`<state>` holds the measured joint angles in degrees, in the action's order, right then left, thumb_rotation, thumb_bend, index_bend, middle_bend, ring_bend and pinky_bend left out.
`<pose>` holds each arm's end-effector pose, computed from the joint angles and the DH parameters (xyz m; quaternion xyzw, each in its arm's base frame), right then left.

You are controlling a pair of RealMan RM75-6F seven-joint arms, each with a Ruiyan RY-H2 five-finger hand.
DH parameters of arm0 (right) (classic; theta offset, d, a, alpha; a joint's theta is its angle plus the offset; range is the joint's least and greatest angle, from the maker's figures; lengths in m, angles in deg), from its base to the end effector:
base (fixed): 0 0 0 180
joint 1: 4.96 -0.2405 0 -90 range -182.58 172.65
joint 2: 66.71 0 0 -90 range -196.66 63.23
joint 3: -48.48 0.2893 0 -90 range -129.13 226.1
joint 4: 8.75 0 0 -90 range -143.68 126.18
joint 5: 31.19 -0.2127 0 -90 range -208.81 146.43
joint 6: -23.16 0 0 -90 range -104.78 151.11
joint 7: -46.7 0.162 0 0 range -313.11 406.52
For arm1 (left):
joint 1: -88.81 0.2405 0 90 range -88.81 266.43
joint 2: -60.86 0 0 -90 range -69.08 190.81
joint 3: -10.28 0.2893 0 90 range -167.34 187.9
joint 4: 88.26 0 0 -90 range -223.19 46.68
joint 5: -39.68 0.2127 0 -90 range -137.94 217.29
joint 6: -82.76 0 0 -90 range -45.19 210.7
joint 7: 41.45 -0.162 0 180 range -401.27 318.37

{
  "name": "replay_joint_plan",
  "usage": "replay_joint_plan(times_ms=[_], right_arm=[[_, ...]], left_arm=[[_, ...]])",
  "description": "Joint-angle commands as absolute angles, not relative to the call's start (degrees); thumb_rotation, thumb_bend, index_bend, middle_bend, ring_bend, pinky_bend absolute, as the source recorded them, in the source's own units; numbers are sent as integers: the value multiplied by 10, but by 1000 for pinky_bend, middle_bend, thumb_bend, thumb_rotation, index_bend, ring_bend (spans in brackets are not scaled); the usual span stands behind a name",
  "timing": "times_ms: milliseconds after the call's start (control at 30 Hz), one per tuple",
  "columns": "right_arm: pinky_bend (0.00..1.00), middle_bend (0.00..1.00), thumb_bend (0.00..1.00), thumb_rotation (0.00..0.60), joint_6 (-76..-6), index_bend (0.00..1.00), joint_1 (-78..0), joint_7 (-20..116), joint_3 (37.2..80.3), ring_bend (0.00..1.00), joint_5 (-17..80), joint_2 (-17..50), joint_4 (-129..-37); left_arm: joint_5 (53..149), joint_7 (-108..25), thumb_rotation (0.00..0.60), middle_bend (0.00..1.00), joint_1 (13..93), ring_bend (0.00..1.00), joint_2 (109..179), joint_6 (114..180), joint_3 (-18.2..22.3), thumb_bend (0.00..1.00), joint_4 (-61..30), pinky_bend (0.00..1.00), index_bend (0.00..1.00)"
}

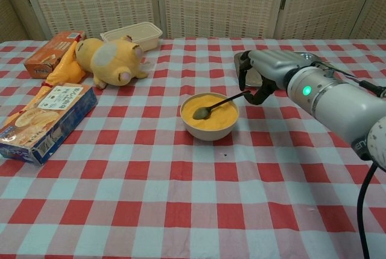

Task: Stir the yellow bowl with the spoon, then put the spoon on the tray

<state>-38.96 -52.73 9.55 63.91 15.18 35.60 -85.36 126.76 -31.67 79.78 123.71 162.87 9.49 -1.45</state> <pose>-0.1405 -0.4055 -0.0717 0.6974 -0.3911 0.3346 0.4987 -0.3546 0.2211 0.1710 -0.6198 -0.4138 -0.3881 0.5422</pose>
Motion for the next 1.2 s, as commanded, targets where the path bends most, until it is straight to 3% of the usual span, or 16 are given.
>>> replay_joint_plan(times_ms=[33, 333, 1200], right_arm=[[18, 61, 354, 600, -408, 479, -519, 104, 624, 0, 180, 364, -842], [26, 81, 354, 600, -481, 505, -496, 137, 575, 0, 302, 431, -709], [42, 96, 354, 600, -456, 500, -483, 196, 603, 0, 375, 482, -612]], left_arm=[[1266, -319, 600, 0, 797, 0, 1237, 1628, 95, 444, -13, 58, 0], [1261, -330, 600, 0, 797, 0, 1240, 1623, 94, 444, -10, 61, 0], [1245, -340, 600, 0, 793, 0, 1240, 1609, 89, 442, -7, 66, 0]])
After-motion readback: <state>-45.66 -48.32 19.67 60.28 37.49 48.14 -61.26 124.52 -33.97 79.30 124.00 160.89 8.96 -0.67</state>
